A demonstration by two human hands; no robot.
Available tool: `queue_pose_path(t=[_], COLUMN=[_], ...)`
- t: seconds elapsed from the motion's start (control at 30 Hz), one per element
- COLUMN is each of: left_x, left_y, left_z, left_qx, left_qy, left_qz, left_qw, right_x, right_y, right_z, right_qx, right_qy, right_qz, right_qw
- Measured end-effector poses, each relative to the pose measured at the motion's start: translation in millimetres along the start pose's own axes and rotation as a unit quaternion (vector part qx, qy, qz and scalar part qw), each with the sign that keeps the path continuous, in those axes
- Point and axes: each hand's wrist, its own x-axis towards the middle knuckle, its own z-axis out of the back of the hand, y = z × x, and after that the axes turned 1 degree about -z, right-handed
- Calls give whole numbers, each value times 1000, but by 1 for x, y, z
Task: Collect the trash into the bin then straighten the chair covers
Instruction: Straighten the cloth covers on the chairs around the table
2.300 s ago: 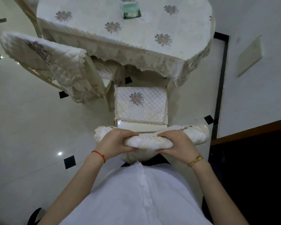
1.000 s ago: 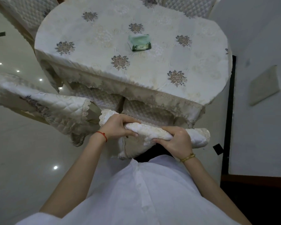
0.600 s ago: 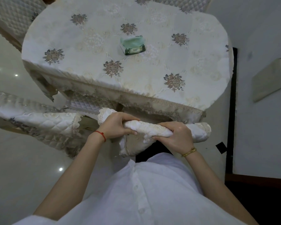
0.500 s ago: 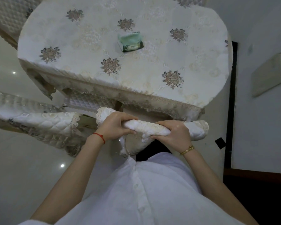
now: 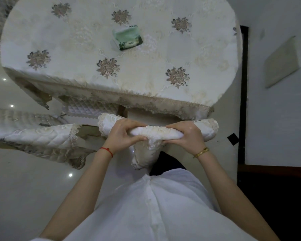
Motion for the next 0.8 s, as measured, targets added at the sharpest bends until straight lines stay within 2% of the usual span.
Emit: queue_pose_path(t=[0.43,0.63,0.8], left_x=[57,62,53], left_y=[3,-1,-6], left_z=[17,23,23], left_qx=[11,29,74], left_qy=[3,12,6], left_qz=[28,25,14], left_qw=[1000,999,997], right_x=[61,63,63], right_y=[-12,-18,-19], right_z=[15,8,12], right_qx=[8,-25,-17], right_qy=[6,1,29], right_qz=[-4,18,51], right_qw=[1000,1000,998])
